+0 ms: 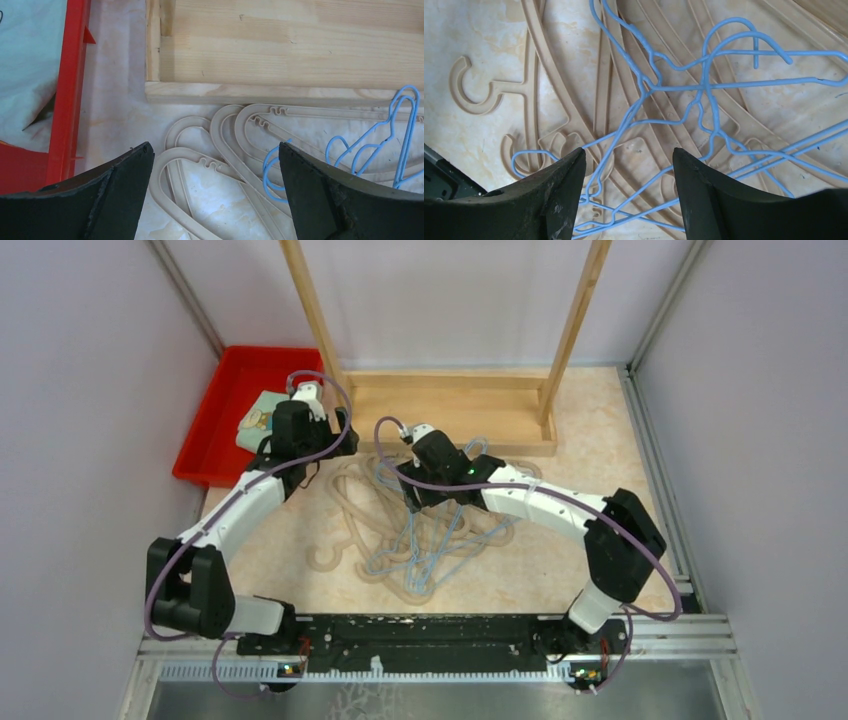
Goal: Organize the hangers
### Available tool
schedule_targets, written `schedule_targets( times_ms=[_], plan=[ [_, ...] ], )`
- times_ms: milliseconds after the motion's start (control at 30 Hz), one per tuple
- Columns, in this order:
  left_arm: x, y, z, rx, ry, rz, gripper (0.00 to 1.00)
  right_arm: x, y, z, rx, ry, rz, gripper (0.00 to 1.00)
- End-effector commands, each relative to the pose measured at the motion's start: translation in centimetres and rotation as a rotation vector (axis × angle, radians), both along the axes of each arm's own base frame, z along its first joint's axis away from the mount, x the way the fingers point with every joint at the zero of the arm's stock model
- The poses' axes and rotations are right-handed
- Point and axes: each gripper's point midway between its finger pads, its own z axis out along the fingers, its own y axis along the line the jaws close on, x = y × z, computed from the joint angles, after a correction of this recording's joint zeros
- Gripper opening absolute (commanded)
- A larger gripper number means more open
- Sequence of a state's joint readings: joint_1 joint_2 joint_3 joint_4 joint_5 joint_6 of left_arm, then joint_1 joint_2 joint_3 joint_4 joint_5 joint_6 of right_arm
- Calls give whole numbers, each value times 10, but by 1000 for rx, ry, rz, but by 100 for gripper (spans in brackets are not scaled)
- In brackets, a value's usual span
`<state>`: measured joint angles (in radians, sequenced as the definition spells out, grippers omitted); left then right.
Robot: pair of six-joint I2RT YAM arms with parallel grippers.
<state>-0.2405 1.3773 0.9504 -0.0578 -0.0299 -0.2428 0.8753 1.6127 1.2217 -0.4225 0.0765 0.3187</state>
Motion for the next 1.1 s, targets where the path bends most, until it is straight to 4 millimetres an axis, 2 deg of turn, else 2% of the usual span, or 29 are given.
schedule_targets(
  times_ms=[0, 33, 67, 233, 367, 533, 600, 700, 933, 1000, 1067],
  plan=[
    [-11, 5, 5, 12, -10, 11, 100, 1, 21, 0, 77, 15, 32, 63],
    [-12, 5, 5, 11, -11, 12, 100, 0, 22, 0, 81, 17, 35, 63],
    [-13, 5, 4, 11, -10, 12, 100, 0, 24, -11, 68, 36, 34, 63],
    [-18, 7, 3, 14, -7, 13, 100, -1, 30, -31, 56, 83, 40, 51],
    [-21, 8, 4, 15, -10, 18, 100, -1, 33, -41, 48, 103, 45, 49],
    [-27, 11, 3, 21, -8, 24, 100, -1, 32, -48, 38, 111, 41, 42],
    [-29, 13, 2, 21, -7, 30, 100, -2, 33, -52, 32, 120, 47, 34],
    [-30, 14, 0, 21, -3, 35, 100, -3, 33, -54, 26, 124, 54, 18],
    [-31, 12, -5, 7, 8, 36, 100, -6, 30, -61, 10, 135, 69, 17],
    [-31, 12, -6, 4, 10, 39, 100, -7, 30, -61, 8, 136, 72, 2],
    [-31, 12, -7, 3, 13, 38, 100, -7, 29, -58, 8, 132, 77, 0]
  ],
)
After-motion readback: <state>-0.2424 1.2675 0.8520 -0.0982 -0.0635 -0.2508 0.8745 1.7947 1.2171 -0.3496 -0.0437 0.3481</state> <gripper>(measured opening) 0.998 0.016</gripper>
